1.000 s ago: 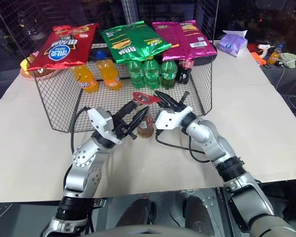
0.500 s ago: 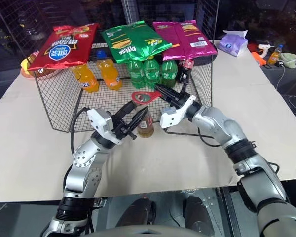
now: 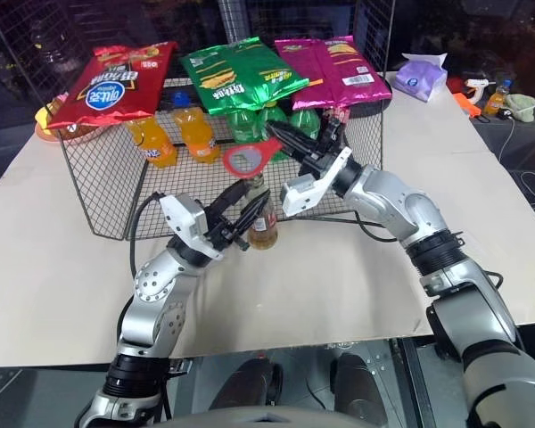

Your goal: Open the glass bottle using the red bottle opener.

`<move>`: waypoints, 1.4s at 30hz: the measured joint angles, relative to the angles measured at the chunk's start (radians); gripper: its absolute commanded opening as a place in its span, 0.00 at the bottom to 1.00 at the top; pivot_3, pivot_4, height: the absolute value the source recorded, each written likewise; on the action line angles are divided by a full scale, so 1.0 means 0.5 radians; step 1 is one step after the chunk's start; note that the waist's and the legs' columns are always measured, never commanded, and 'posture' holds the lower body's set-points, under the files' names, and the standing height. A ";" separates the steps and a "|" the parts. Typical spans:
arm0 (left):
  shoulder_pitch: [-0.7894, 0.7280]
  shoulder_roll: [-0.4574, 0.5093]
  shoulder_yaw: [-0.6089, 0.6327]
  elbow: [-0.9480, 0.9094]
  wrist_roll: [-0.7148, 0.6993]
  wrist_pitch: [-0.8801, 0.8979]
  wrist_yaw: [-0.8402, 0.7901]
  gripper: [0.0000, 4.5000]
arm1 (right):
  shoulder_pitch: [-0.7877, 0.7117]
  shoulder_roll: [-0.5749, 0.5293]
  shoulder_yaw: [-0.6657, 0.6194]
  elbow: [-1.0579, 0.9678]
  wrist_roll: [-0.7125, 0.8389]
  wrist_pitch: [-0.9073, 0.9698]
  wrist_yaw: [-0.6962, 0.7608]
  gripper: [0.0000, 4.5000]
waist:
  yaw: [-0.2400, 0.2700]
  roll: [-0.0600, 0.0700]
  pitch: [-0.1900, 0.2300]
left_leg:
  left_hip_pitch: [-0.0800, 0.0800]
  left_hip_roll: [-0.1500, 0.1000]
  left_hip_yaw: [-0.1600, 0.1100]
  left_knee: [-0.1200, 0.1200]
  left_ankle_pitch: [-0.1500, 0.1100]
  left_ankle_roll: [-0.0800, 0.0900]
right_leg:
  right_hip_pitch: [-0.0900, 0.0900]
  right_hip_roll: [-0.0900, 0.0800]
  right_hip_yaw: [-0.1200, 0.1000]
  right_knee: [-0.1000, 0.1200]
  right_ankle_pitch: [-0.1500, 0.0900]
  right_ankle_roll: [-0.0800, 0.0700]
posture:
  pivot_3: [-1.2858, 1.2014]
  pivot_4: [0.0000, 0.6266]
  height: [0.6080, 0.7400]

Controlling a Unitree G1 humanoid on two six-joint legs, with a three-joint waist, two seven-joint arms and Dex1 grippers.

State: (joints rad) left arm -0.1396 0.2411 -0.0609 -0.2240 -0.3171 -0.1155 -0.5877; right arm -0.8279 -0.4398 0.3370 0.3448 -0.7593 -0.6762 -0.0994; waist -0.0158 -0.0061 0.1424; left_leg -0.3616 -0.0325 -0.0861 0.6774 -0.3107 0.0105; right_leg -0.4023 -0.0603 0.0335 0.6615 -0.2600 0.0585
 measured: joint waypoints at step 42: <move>0.230 0.068 0.006 -0.045 0.074 0.112 0.040 0.93 | 0.763 0.401 -0.319 -0.528 1.582 1.300 1.098 0.00 | -0.001 0.002 0.003 | -0.015 0.002 0.005 -0.015 0.000 0.000 | -0.020 -0.002 0.006 -0.007 0.000 0.000 | 0.52 0.24 1.00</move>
State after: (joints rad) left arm -0.0246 0.2752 -0.0581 -0.2463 -0.2798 -0.0594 -0.5676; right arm -0.4465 -0.2394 0.1774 0.0809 0.0315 -0.0261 0.4494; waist -0.0164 -0.0050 0.1437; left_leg -0.3691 -0.0315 -0.0837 0.6701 -0.3107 0.0105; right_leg -0.4123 -0.0611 0.0366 0.6582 -0.2600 0.0585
